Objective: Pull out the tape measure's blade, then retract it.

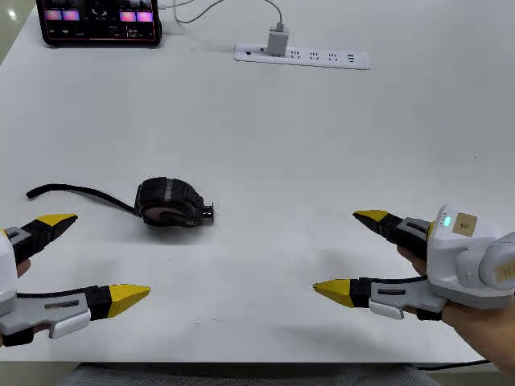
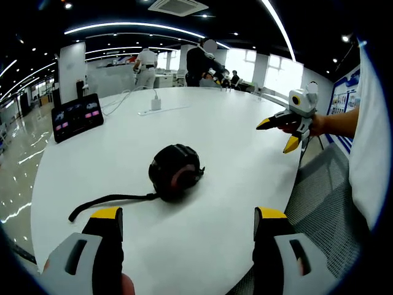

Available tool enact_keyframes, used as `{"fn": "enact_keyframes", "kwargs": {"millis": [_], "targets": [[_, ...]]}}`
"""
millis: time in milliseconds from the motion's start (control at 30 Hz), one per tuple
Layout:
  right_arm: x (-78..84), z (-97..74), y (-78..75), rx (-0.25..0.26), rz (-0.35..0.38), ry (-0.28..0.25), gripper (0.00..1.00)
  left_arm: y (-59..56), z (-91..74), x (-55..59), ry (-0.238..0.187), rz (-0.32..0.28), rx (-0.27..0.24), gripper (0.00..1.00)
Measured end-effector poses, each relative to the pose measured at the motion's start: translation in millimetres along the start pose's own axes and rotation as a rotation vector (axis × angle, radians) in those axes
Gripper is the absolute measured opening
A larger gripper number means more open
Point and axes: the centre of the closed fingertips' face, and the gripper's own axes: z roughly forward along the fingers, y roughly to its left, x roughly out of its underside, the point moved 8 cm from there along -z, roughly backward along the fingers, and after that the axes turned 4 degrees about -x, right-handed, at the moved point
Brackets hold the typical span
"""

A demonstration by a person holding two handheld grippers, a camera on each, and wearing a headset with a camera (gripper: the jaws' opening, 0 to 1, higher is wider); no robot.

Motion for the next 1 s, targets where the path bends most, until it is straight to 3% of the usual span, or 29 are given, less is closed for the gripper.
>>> {"fn": "enact_keyframes", "kwargs": {"millis": [600, 733, 1000], "targets": [[7.4, -7.5, 0.1, -0.003, 0.02, 0.008, 0.91, -3.1, -5.8, -0.2, -0.031, 0.001, 0.047, 0.92], [7.3, -7.5, 0.2, 0.005, 0.004, 0.014, 0.92, -2.8, -5.8, -0.3, -0.031, 0.016, 0.055, 0.93], [6.8, -6.8, 0.3, -0.005, 0.005, 0.017, 0.9, -0.9, -2.7, -2.7, -0.045, -0.014, 0.063, 0.98]]}}
